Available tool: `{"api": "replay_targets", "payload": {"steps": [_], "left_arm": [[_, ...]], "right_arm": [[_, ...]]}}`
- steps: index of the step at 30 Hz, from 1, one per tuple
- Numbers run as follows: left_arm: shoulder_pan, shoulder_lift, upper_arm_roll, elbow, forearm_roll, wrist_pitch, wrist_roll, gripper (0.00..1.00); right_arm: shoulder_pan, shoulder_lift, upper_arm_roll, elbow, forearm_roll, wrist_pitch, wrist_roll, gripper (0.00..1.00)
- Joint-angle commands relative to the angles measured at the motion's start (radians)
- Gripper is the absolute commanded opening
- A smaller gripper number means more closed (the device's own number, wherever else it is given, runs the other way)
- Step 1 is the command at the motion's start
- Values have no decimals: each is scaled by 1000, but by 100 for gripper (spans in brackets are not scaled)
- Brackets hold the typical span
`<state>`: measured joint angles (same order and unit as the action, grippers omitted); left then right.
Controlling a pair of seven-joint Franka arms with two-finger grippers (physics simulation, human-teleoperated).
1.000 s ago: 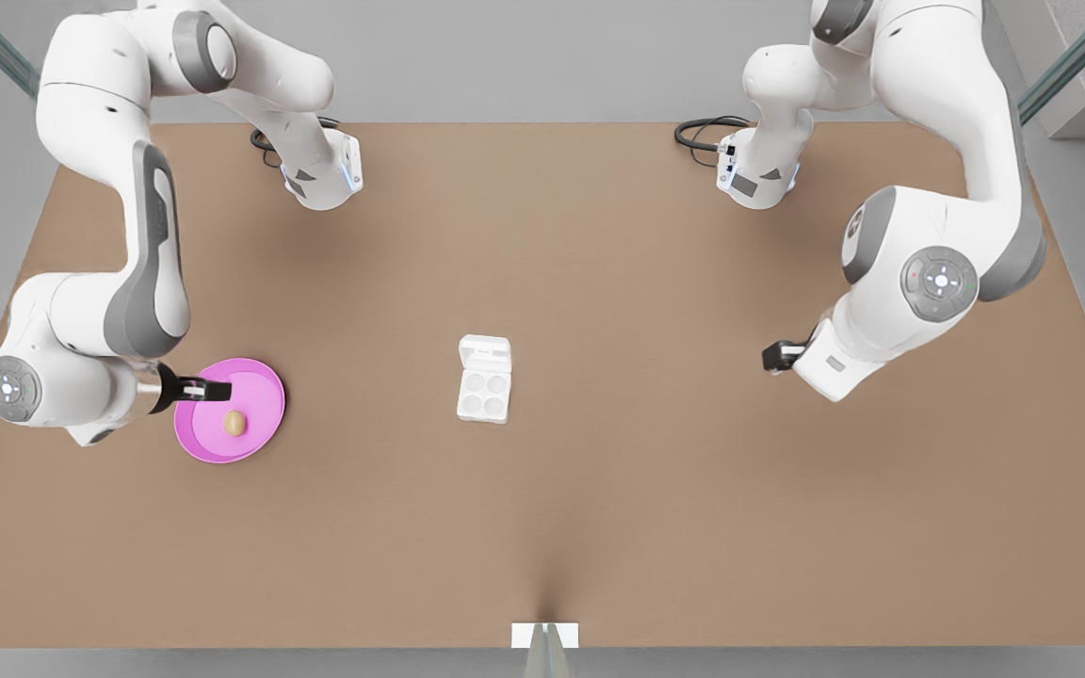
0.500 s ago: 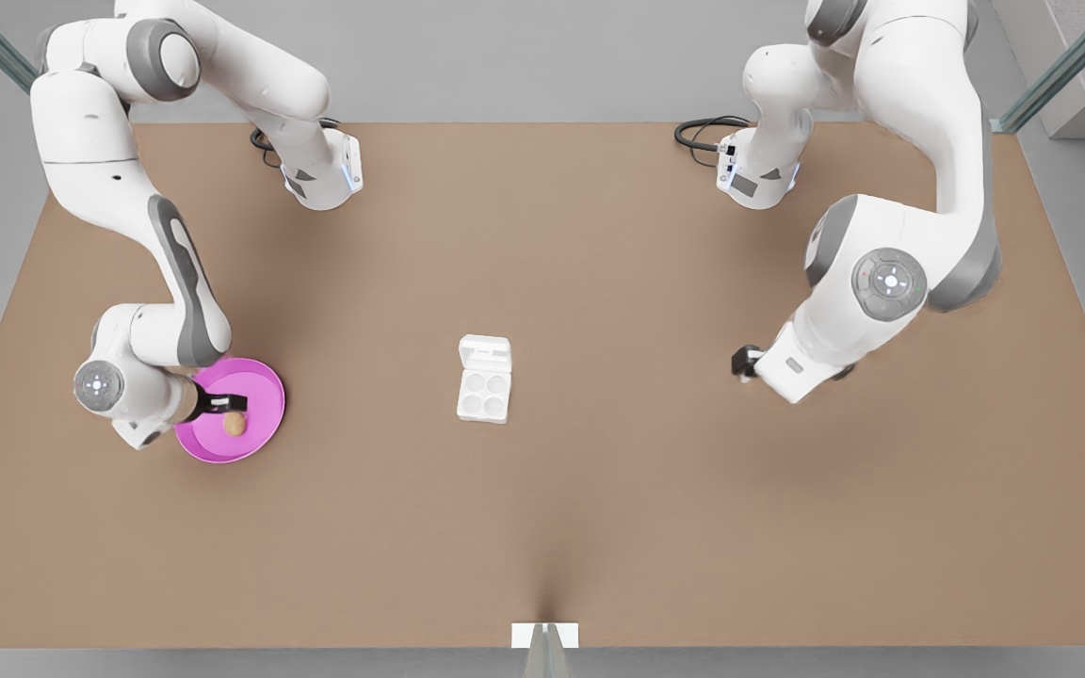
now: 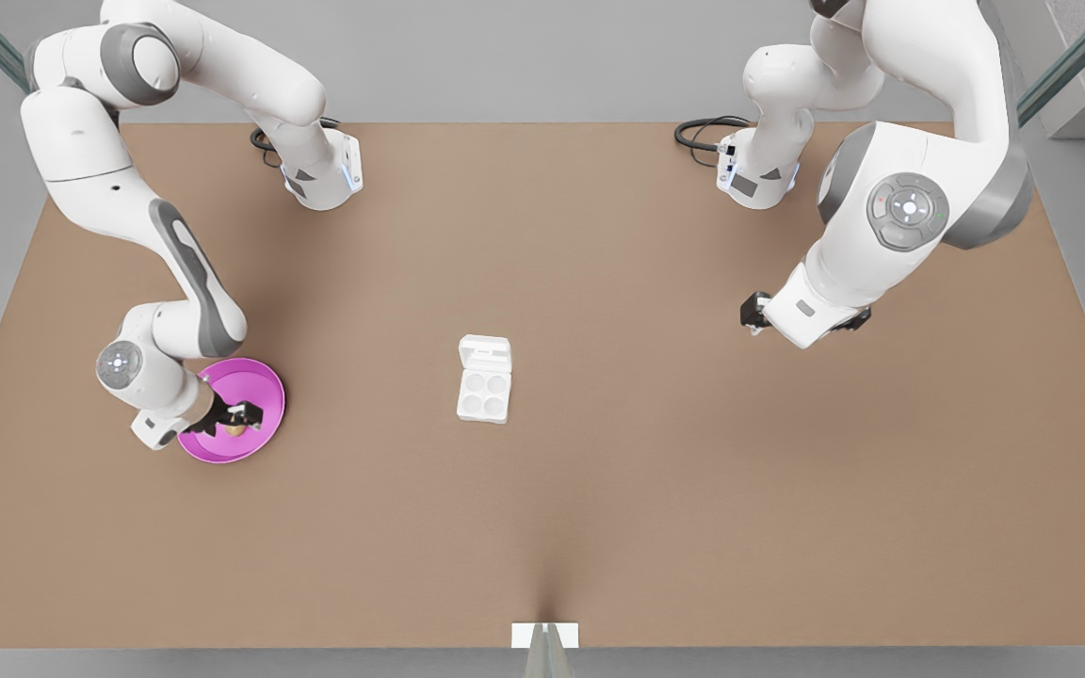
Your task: Pack egg into the box and close the box lid
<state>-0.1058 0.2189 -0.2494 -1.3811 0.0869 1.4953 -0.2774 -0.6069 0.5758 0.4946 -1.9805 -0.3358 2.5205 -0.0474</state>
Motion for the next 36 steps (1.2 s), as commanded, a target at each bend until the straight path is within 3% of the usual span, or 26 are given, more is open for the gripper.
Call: {"api": "replay_targets", "payload": {"steps": [1, 18, 22, 36], "left_arm": [[0, -1, -1, 0, 2, -13, -2, 100], [1, 2, -1, -1, 5, -13, 0, 100], [0, 2, 1, -1, 5, -15, 0, 100], [1, 0, 1, -3, 5, -17, 0, 100]], "right_arm": [[-2, -2, -1, -4, -2, 52, -3, 100], [-63, 36, -11, -87, -77, 135, -11, 100], [-65, 38, -11, -87, -77, 141, -11, 86], [-67, 39, -11, -87, -77, 143, -11, 78]]}}
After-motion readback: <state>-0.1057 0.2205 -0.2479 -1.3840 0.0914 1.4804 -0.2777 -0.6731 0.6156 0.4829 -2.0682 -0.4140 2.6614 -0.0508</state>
